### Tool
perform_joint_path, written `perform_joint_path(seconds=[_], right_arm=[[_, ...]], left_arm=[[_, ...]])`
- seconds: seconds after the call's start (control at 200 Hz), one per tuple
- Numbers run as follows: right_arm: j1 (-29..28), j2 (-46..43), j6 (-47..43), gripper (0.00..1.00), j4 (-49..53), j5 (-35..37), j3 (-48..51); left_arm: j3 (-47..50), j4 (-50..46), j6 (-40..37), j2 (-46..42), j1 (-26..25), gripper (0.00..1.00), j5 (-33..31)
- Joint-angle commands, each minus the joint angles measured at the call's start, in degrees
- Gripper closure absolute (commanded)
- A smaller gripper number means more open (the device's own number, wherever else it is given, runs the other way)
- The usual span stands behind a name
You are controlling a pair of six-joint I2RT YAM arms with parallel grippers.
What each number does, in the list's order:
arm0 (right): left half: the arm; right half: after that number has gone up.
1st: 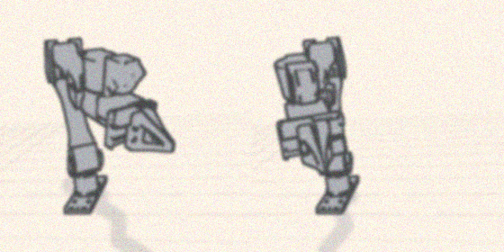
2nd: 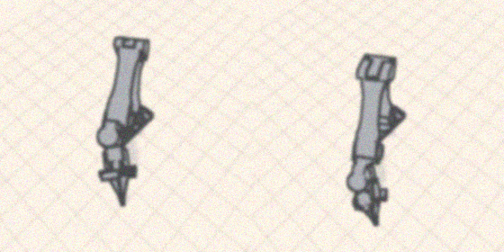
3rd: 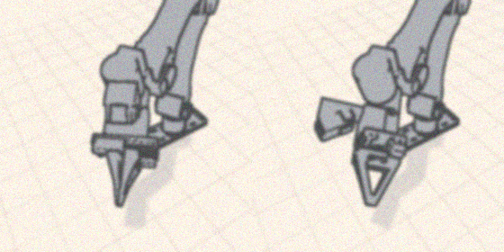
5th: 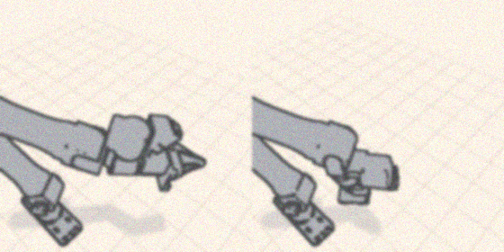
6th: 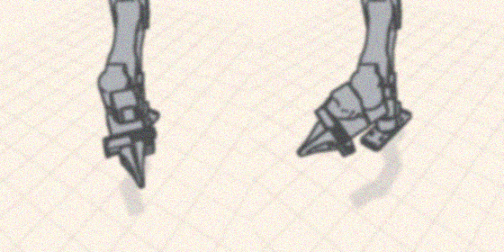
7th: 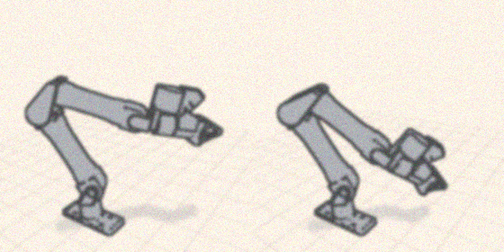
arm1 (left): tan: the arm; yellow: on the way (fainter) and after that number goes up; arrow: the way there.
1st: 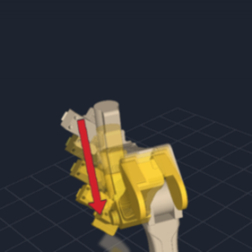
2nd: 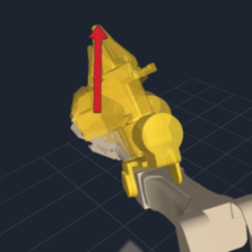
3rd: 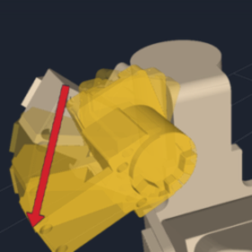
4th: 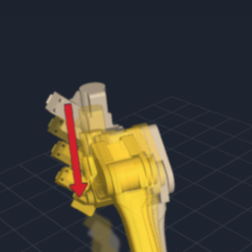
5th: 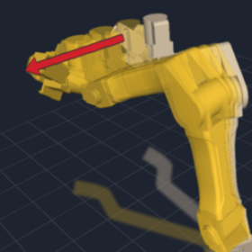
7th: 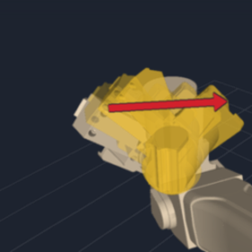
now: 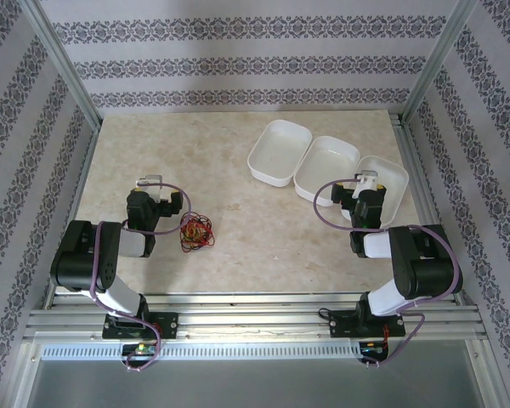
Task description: Untangle the cables
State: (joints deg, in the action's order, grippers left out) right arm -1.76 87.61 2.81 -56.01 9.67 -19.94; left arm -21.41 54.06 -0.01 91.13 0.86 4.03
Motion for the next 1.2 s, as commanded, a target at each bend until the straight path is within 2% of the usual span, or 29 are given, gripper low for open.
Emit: perform_joint_path(seconds=[0.0, 1.194], right_arm=[[-0.5, 0.5, 0.4, 0.02, -1.8, 0.7, 0.6], [-0.4, 0.5, 0.3, 0.02, -1.9, 0.7, 0.6]], left_arm=[[-0.7, 0.1, 0.5, 0.0, 0.4, 0.01, -0.5], [-1.2, -0.8, 0.0, -0.1, 0.4, 0.01, 1.0]])
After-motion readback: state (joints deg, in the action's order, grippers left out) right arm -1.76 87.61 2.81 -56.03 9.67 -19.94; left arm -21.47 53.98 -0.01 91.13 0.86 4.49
